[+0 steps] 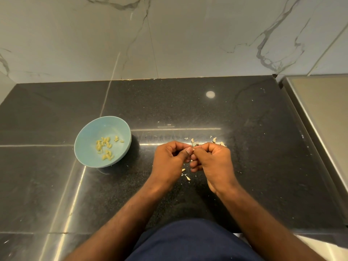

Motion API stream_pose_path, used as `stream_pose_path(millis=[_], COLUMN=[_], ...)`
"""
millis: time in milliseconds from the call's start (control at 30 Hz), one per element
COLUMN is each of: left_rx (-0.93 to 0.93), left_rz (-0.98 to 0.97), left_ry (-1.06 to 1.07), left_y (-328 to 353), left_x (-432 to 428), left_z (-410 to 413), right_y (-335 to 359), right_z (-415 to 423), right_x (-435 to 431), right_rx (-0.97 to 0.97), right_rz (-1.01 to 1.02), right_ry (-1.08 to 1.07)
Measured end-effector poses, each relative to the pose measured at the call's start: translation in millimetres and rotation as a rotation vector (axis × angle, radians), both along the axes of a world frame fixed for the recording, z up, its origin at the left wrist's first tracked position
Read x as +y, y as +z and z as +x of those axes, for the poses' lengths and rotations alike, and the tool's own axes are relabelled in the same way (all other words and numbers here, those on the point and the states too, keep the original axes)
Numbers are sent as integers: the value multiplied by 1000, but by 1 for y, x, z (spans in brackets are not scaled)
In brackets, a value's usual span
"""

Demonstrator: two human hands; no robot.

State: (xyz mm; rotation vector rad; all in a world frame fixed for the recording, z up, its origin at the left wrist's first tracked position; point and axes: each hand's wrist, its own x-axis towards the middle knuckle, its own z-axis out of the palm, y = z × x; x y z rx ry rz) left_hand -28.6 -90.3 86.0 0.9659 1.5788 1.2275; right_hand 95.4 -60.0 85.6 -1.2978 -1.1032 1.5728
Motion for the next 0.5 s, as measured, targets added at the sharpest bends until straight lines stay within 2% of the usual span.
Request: stream_pose_path(millis=[267,367,500], left_rx=[-100,-204,-248], left_rz=[27,37,21], left_ry=[26,58,123], left_y=[0,2,-5], left_x=[2,7,10], left_z=[9,11,15], right_y=[-8,-4,-4], right_z=[14,25,38], right_x=[3,5,11], right_rx=[154,172,86], right_rz=[-159,-108,-3], right_ry=[-2,73,115])
